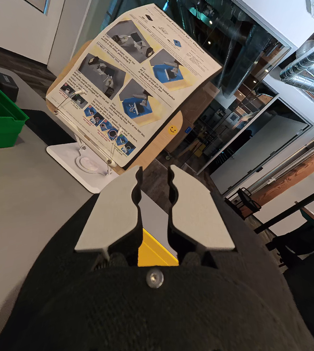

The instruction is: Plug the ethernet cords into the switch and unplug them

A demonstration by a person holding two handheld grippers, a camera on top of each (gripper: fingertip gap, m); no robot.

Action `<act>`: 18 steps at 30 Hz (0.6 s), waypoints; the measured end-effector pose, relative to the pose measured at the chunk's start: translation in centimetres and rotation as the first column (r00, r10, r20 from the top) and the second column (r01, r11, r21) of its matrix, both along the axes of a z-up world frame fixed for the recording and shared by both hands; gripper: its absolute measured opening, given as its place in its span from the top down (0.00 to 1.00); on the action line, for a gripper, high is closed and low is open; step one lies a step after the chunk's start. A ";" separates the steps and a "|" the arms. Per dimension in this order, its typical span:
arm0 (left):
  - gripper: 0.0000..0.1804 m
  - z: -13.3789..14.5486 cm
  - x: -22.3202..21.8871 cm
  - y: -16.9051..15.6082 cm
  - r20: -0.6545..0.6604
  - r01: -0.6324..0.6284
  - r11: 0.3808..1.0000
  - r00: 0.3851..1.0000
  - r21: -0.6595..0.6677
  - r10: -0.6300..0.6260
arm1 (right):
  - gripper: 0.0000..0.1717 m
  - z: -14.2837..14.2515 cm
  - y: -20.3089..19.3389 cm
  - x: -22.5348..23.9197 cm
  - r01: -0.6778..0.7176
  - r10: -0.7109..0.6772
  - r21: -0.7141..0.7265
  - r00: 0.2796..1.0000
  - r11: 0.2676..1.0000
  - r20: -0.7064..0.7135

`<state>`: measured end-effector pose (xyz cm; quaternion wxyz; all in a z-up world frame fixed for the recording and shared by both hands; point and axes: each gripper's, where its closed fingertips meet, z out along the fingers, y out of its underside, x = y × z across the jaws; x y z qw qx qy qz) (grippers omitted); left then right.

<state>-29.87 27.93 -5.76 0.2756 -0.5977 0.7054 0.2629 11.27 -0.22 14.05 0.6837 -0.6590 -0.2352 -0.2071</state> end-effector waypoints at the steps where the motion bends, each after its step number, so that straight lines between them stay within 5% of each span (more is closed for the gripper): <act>1: 0.85 0.0 0.0 0.0 0.000 -0.005 1.000 1.000 -0.005 0.005 | 0.85 -0.1 0.0 -0.2 -0.004 0.004 -0.007 1.000 1.000 0.013; 18: 0.86 1.5 -0.1 -1.3 -0.013 0.026 0.999 1.000 -0.020 -0.026 | 0.85 -0.1 -0.3 -1.1 -0.049 0.050 -0.008 0.997 0.999 0.057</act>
